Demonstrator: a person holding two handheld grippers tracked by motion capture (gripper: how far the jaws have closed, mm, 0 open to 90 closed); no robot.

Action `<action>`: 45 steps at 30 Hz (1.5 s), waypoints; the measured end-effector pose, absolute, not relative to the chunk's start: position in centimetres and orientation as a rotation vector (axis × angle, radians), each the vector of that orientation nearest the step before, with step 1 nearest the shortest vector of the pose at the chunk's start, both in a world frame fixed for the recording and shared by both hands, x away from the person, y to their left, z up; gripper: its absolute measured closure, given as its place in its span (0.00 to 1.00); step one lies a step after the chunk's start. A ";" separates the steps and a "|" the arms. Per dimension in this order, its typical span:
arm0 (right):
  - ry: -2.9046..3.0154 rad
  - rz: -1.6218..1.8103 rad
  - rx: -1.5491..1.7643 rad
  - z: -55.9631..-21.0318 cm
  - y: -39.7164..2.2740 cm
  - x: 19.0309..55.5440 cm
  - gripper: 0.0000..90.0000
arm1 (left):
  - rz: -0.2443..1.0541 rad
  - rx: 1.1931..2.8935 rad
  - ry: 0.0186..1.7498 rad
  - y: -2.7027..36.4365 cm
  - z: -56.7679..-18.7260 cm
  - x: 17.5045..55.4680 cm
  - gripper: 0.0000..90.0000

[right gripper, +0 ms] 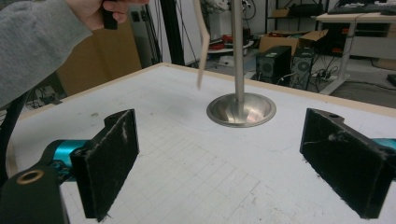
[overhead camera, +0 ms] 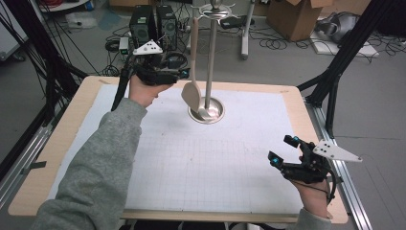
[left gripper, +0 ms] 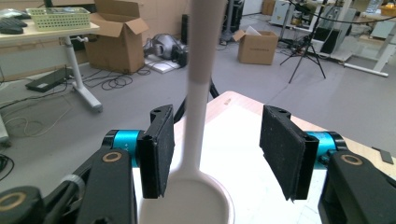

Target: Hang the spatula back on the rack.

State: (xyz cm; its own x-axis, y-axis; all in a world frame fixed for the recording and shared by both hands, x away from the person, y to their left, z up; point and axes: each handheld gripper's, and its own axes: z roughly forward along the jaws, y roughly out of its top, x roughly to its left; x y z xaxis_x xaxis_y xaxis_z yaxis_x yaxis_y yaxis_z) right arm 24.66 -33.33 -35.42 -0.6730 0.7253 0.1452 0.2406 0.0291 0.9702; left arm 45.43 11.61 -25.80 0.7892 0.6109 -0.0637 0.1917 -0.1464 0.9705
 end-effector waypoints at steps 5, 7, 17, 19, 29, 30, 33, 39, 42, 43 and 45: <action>1.926 1.678 0.968 -35.4 -33.2 24.7 0.12 | 0.424 1.719 0.641 12.4 -26.3 44.9 0.49; 1.925 1.678 0.968 -35.4 -33.2 24.7 0.12 | 0.428 1.716 0.647 12.8 -26.5 44.6 0.47; 1.938 1.680 0.949 -35.0 -32.7 24.5 0.12 | 0.436 1.723 0.683 14.9 -27.5 43.3 0.33; 1.942 1.682 0.947 -34.9 -32.6 24.5 0.12 | 0.429 1.737 0.680 15.2 -27.7 42.9 0.31; 1.963 1.679 0.923 -35.0 -31.7 25.0 0.12 | 0.466 1.747 0.684 17.4 -29.0 41.6 0.20; 1.968 1.677 0.919 -35.0 -31.6 25.0 0.12 | 0.467 1.745 0.688 17.6 -29.1 41.4 0.18; 1.975 1.674 0.920 -35.0 -31.3 25.2 0.12 | 0.473 1.758 0.689 18.3 -29.4 40.9 0.17; 1.984 1.672 0.920 -35.0 -31.0 25.3 0.12 | 0.475 1.754 0.675 19.5 -30.0 39.6 0.14; 1.980 1.676 0.918 -35.0 -31.0 25.4 0.12 | 0.476 1.750 0.668 20.1 -30.4 38.9 0.14; 1.978 1.677 0.926 -35.0 -30.9 25.4 0.12 | 0.481 1.746 0.667 20.3 -30.5 38.7 0.14; 1.981 1.676 0.918 -35.0 -30.8 25.4 0.12 | 0.497 1.746 0.651 20.8 -30.7 38.3 0.14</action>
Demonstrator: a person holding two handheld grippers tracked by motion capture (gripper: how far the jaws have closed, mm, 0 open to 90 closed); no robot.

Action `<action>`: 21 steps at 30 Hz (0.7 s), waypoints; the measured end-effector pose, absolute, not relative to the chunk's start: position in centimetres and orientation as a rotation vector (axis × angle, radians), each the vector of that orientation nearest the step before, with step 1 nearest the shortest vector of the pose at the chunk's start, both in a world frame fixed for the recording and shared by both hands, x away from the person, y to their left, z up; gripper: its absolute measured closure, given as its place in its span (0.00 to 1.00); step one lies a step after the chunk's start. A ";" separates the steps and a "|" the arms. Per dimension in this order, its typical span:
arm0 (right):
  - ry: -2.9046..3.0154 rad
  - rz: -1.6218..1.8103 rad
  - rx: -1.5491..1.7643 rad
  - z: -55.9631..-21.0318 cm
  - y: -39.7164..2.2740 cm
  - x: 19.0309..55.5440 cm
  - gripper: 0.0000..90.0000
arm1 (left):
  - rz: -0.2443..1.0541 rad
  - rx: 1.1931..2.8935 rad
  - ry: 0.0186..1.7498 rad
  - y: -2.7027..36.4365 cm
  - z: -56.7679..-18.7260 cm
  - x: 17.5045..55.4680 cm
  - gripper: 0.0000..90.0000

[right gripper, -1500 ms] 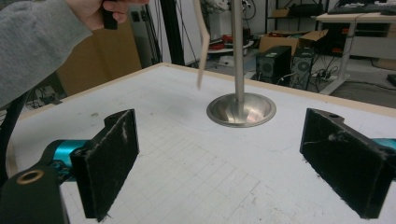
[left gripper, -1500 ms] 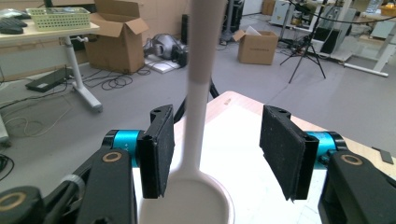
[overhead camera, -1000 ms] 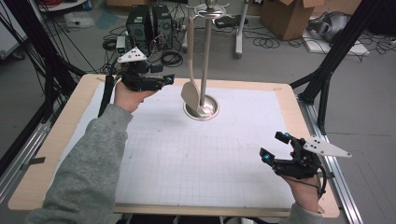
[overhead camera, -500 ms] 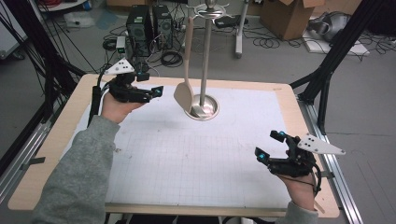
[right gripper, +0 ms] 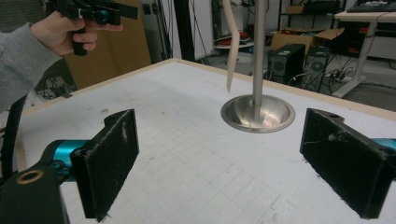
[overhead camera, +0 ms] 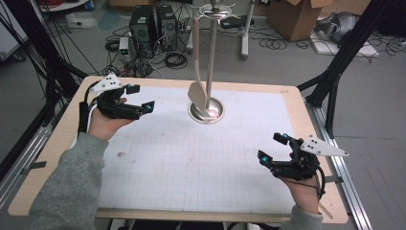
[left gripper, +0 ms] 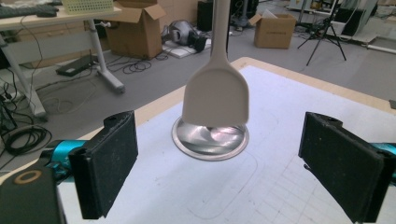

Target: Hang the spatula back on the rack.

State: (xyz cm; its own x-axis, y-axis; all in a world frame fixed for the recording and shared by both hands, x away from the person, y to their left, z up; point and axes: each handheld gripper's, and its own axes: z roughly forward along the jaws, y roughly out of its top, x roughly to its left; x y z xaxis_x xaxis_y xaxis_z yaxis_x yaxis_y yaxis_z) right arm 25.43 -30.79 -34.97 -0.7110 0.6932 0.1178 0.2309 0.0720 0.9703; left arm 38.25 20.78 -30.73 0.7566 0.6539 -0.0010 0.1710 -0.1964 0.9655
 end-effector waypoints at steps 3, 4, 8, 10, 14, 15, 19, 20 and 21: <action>1.986 1.680 0.907 -35.0 -30.5 25.5 0.12 | 0.508 1.745 0.647 21.5 -31.1 37.7 0.14; 1.991 1.679 0.909 -35.0 -30.4 25.5 0.12 | 0.508 1.739 0.649 21.8 -31.2 37.5 0.14; 1.997 1.673 0.905 -35.0 -30.1 25.6 0.12 | 0.519 1.716 0.651 22.8 -31.5 36.5 0.14; 2.003 1.669 0.904 -35.0 -30.0 25.7 0.12 | 0.528 1.706 0.646 23.4 -31.8 35.8 0.14; 2.004 1.660 0.901 -35.0 -29.8 25.8 0.12 | 0.546 1.695 0.648 24.4 -32.2 34.7 0.14; 2.007 1.660 0.906 -35.0 -29.7 25.8 0.12 | 0.553 1.697 0.651 24.6 -32.4 34.5 0.14; 1.996 1.656 0.900 -35.0 -29.7 25.8 0.12 | 0.560 1.705 0.659 25.6 -33.1 33.6 0.14; 2.000 1.656 0.905 -35.0 -29.6 25.8 0.12 | 0.558 1.703 0.664 25.9 -33.3 33.4 0.14; 1.998 1.655 0.901 -35.0 -29.6 25.8 0.12 | 0.558 1.698 0.670 26.2 -33.5 33.1 0.14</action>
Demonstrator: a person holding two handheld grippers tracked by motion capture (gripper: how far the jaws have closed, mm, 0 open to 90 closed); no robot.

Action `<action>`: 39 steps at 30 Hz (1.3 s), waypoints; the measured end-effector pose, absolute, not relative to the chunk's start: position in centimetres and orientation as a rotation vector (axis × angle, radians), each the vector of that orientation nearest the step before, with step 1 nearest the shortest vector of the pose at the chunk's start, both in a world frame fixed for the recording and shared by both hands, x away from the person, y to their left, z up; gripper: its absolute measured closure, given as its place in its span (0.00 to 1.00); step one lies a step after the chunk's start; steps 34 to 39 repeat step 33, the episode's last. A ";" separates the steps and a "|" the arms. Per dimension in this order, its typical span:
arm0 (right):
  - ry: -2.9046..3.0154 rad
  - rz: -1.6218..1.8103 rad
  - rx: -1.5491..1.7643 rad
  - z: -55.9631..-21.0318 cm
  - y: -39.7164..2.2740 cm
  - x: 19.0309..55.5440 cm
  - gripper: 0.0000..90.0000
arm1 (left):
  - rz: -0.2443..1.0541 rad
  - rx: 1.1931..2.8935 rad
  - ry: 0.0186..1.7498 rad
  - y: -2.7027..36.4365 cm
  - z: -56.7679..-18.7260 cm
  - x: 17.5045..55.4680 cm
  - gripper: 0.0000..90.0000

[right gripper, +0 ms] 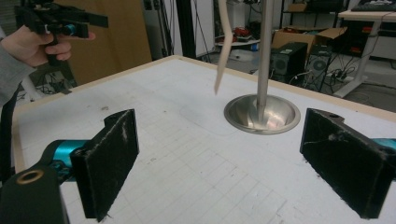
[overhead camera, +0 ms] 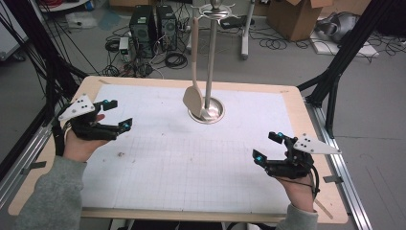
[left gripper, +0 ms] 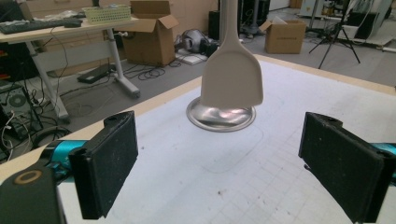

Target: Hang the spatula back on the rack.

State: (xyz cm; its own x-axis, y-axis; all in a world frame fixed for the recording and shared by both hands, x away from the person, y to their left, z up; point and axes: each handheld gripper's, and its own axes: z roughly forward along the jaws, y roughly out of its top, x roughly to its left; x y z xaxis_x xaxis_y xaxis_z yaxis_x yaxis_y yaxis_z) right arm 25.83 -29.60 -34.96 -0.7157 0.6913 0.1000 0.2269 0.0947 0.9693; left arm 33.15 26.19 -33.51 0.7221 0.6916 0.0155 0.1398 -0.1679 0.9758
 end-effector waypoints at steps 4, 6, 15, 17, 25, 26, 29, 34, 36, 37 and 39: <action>1.992 1.652 0.902 -35.0 -29.5 26.0 0.12 | 0.570 1.686 0.696 27.1 -34.5 32.2 0.14; 1.988 1.657 0.899 -34.9 -29.4 26.0 0.12 | 0.574 1.681 0.709 27.5 -35.0 31.8 0.14; 1.984 1.663 0.883 -34.7 -29.1 26.2 0.12 | 0.592 1.631 0.771 29.2 -36.5 29.6 0.14; 1.983 1.672 0.881 -34.6 -29.1 26.1 0.12 | 0.595 1.621 0.782 29.5 -36.9 29.0 0.14; 1.959 1.678 0.908 -34.5 -29.1 26.2 0.12 | 0.635 1.623 0.823 30.3 -37.6 27.5 0.14; 1.960 1.678 0.908 -34.5 -29.1 26.2 0.12 | 0.645 1.628 0.835 30.4 -37.8 27.3 0.14; 1.955 1.675 0.907 -34.5 -29.1 26.1 0.12 | 0.648 1.619 0.863 30.8 -37.9 26.9 0.14; 1.932 1.673 0.908 -34.6 -29.2 26.1 0.12 | 0.691 1.586 0.865 31.0 -37.6 26.3 0.14; 1.932 1.673 0.908 -34.6 -29.2 26.1 0.12 | 0.691 1.586 0.865 31.0 -37.6 26.3 0.14; 1.932 1.673 0.908 -34.6 -29.2 26.1 0.12 | 0.691 1.586 0.865 31.0 -37.6 26.3 0.14; 1.932 1.673 0.908 -34.6 -29.2 26.1 0.12 | 0.691 1.586 0.865 31.0 -37.6 26.3 0.14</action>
